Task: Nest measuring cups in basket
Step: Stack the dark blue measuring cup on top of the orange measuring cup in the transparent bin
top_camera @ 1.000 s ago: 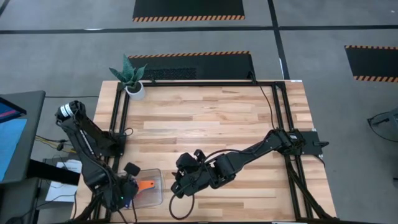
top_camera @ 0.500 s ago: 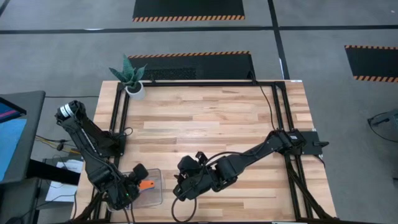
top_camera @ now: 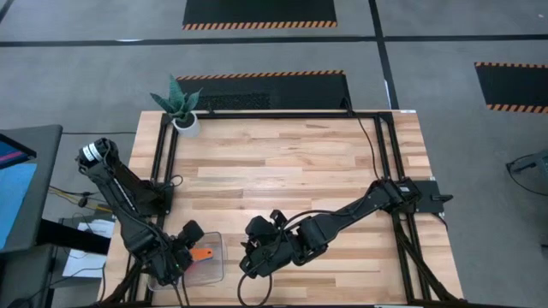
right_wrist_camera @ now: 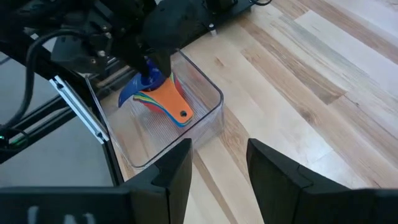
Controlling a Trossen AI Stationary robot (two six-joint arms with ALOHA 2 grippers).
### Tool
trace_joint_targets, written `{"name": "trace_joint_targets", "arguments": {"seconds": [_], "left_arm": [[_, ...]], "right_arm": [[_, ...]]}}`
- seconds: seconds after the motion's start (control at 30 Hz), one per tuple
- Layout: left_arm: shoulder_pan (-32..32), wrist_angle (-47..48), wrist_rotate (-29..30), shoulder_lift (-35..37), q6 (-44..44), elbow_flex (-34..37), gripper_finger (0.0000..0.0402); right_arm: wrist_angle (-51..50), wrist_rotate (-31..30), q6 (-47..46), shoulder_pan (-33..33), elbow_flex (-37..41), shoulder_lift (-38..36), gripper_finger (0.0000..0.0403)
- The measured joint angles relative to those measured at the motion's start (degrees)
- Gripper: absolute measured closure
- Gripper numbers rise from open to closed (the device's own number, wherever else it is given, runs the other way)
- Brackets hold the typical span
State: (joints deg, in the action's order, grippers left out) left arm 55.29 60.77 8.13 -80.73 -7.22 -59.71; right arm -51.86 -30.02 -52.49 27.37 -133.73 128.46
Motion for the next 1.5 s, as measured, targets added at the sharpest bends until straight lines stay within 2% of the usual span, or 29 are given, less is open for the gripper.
{"name": "trace_joint_targets", "arguments": {"seconds": [0.33,0.97,1.17,1.4,1.5], "left_arm": [[0.0,-2.4,-1.67,0.02,2.07,1.86,0.0234],[-0.13,-3.06,-1.6,0.02,2.4,3.44,0.0237],[-0.13,-3.08,-1.58,0.02,2.46,3.44,0.0286],[-0.13,-3.13,-1.62,0.02,1.35,3.42,0.0384],[-0.15,-3.23,-1.71,0.02,-1.09,3.31,0.0394]], "right_arm": [[-0.55,0.0,0.27,0.0,0.0,0.0,0.0226],[-0.46,0.0,0.42,0.0,0.0,0.0,0.0226],[-0.37,0.13,0.4,0.0,0.0,0.0,0.0226],[-0.37,0.17,0.4,0.05,0.0,0.0,0.0226],[-0.39,0.17,0.4,0.05,0.0,0.0,0.0226]]}}
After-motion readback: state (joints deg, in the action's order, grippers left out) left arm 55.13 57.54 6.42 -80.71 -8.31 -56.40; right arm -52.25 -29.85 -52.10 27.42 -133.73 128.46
